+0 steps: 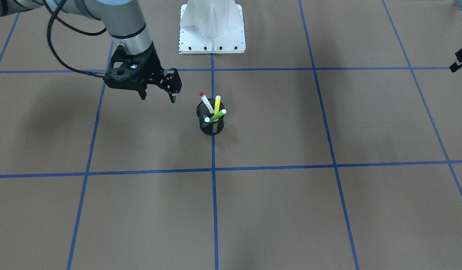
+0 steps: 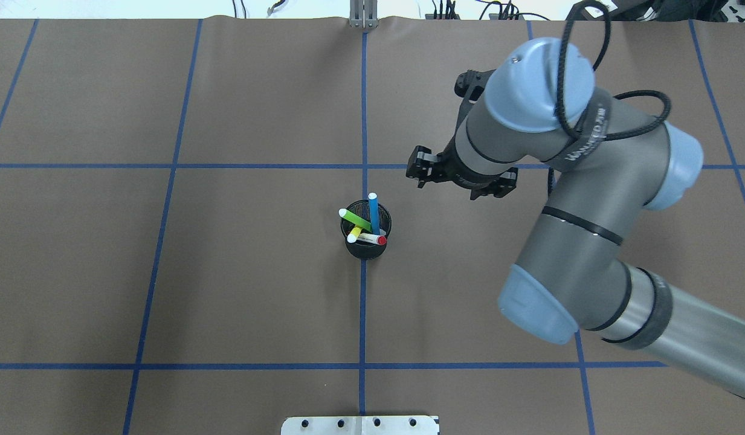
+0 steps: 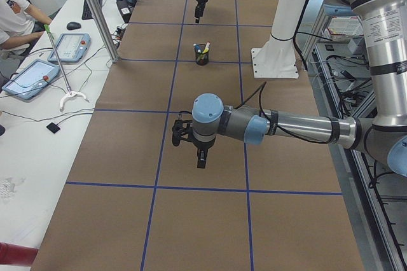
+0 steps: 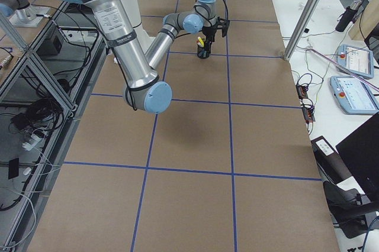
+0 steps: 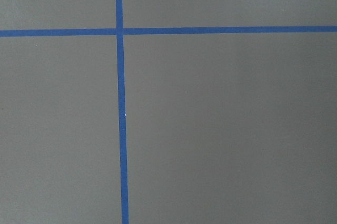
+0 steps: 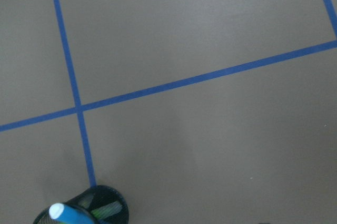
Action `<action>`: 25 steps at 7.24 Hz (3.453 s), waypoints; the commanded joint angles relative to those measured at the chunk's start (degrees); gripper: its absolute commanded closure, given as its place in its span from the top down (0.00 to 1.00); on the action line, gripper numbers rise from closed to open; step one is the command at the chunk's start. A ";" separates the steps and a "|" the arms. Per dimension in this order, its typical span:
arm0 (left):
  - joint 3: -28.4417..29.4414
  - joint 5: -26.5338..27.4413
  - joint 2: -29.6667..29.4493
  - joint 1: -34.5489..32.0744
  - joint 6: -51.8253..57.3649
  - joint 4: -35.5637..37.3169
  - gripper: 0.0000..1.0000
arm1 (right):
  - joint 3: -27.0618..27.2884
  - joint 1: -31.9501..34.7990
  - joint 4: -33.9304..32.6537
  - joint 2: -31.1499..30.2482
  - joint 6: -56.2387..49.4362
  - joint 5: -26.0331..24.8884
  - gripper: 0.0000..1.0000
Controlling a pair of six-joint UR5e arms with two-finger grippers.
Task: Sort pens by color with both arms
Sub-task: 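Move the right gripper over the pen cup toward the blue marker, then lower the right gripper and grasp the blue marker in the cup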
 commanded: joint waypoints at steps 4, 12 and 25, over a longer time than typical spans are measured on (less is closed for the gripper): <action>0.68 -0.07 0.05 0.00 0.09 0.02 1.00 | -23.47 3.94 6.33 12.83 -5.08 18.73 0.75; 1.12 -0.16 -0.03 0.00 0.18 -0.07 1.00 | -32.14 2.39 3.97 16.46 -10.10 18.82 0.65; 1.38 -1.57 0.06 0.00 0.18 0.02 1.00 | -30.65 1.16 1.15 17.69 -10.99 15.74 0.00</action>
